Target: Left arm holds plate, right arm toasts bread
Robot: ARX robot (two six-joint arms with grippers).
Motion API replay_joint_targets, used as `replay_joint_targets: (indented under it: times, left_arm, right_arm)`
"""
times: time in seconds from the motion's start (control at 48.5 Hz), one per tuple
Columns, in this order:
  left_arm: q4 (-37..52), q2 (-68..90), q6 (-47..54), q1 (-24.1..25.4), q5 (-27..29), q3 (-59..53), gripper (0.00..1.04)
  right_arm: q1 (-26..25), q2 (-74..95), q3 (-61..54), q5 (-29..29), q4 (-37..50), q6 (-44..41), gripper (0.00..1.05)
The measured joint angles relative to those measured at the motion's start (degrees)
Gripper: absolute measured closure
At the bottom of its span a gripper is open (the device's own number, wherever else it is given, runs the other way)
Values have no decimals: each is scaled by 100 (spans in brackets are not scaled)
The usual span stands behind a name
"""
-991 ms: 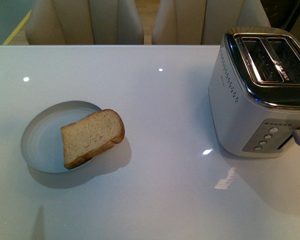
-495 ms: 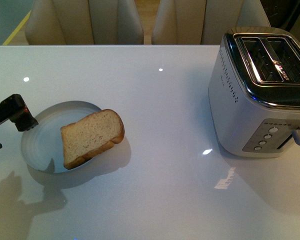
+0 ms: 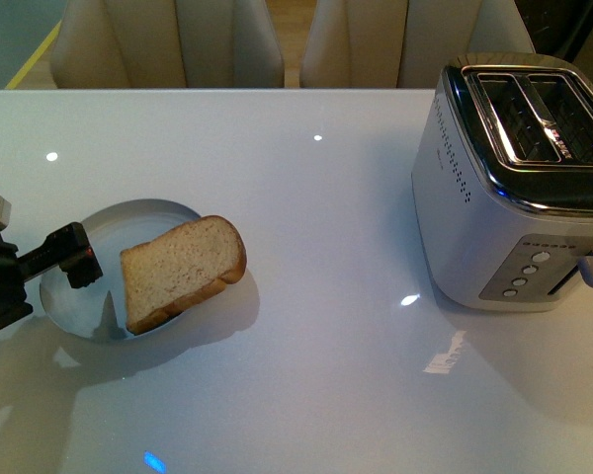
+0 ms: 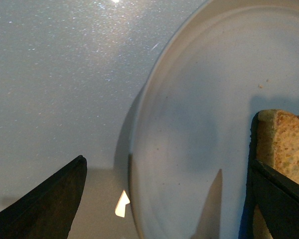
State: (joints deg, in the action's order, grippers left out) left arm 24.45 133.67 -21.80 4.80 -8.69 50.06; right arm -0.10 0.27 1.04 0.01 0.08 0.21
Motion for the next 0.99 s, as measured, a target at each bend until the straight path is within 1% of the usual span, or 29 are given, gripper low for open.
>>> replay_joint_targets:
  times: [0.124,0.186,0.268,0.31,0.371,0.475,0.578,0.64,0.846,0.991]
  left_arm:
    - [-9,133,184,-79,59,140,8]
    - [-9,173,251,-129,42,190,18]
    - [2,223,299,-181,-28,208,36]
    - [2,238,310,-201,-33,208,43]
    - [2,256,315,-236,-66,208,58]
    - [-2,282,310,-258,-140,205,72]
    - [0,302,260,-271,-262,190,93]
    - [20,293,127,-260,-385,190,102]
    - [-11,155,-243,-243,-584,15,102]
    - [-15,-212,-466,-243,-745,-258,102]
  right_arm:
    - [0,0,0,0,0,0,9]
    - [0,0,0,0,0,0,9]
    - [0,0,0,0,0,0,9]
    - [0,0,0,0,0,0,9]
    - [0,0,0,0,0,0,9]
    - [0,0,0,0,0,0,9]
    - [0,0,0,0,0,0,9]
    - [0,0,0,0,0,0,9]
    - [0,0,0,0,0,0,9]
    - [0,0,0,0,0,0,9]
